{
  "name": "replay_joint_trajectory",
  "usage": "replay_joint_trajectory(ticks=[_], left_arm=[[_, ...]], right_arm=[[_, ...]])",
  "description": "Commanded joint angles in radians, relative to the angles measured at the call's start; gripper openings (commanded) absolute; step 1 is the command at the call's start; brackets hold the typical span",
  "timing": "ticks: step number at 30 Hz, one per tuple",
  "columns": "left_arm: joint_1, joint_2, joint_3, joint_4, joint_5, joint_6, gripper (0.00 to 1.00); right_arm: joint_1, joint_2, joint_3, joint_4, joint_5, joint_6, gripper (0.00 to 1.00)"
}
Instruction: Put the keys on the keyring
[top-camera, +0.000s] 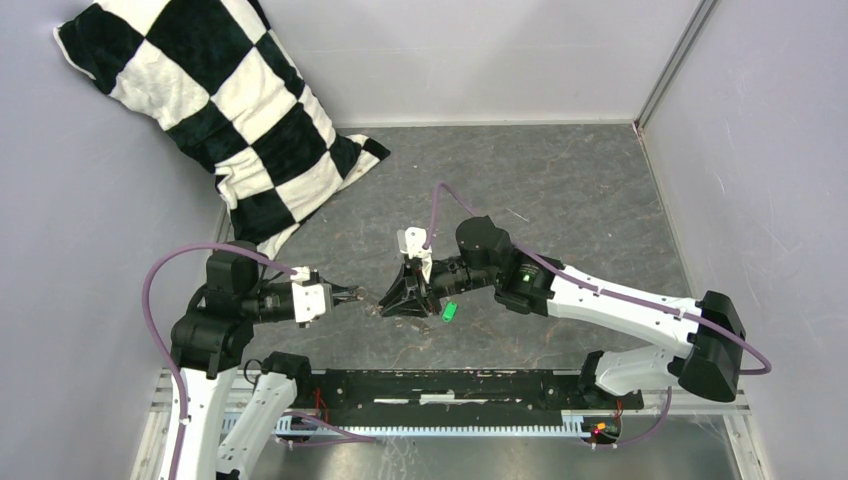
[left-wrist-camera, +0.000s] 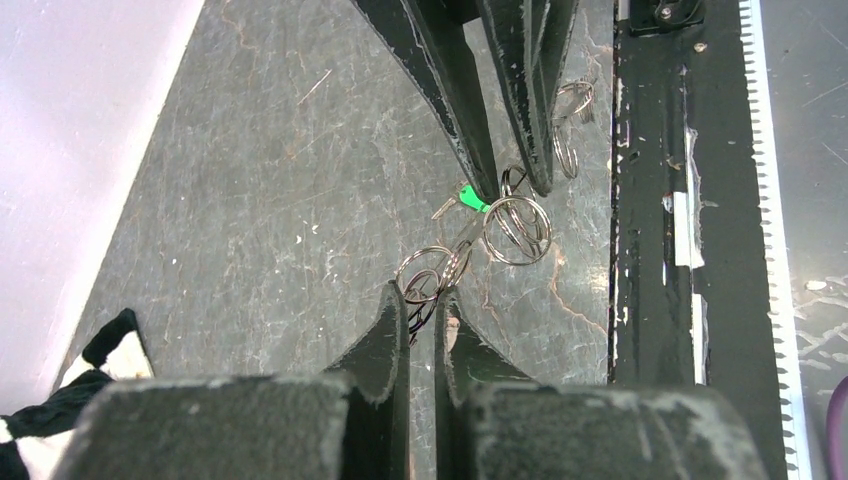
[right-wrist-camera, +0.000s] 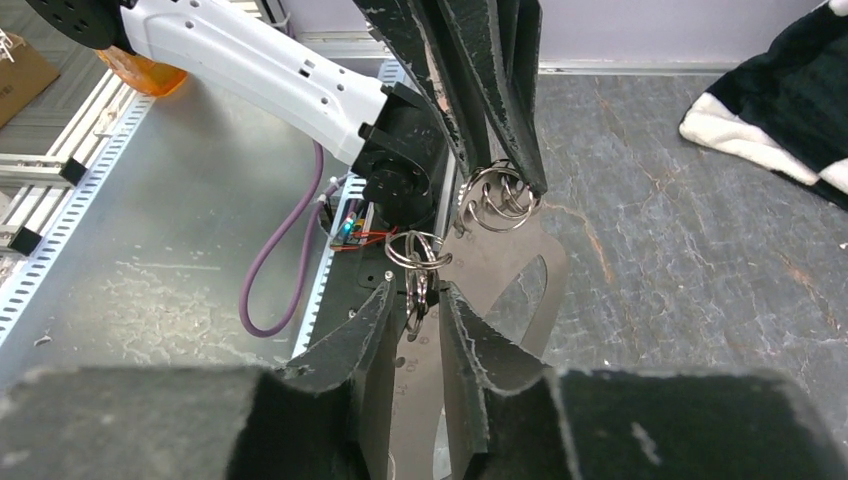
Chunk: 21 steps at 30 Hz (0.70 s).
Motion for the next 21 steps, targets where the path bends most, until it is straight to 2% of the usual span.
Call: replay_joint_trajectory(ticks=[1, 4, 6, 11, 15, 21], left_arm=[[0.003, -0.007, 0.030, 0.035, 0.004, 0.026, 0.02], [0.003, -0.010, 0.030, 0.035, 0.002, 0.023, 0.02], [0.003, -0.013, 0.026, 0.036, -0.003, 0.019, 0.02], [0.002, -0.018, 0.016, 0.036, -0.003, 0.019, 0.02], [0.002, -0.011, 0.017, 0.035, 0.000, 0.024, 0.02], [0.002, -0.005, 0.022, 0.035, -0.001, 0.028, 0.02]], right_arm=[[0.005, 0.009, 0.059, -0.025, 0.008, -0.026, 0.23], [0.006, 0.001, 0.061, -0.023, 0.017, -0.031, 0.09], [0.006, -0.019, 0.048, -0.003, 0.022, -0.027, 0.06], [0.006, -0.072, 0.002, 0.032, 0.028, -0.021, 0.05], [0.006, -0.094, -0.028, 0.048, 0.030, -0.009, 0.01], [0.004, -0.121, -0.054, 0.047, 0.023, -0.026, 0.01]])
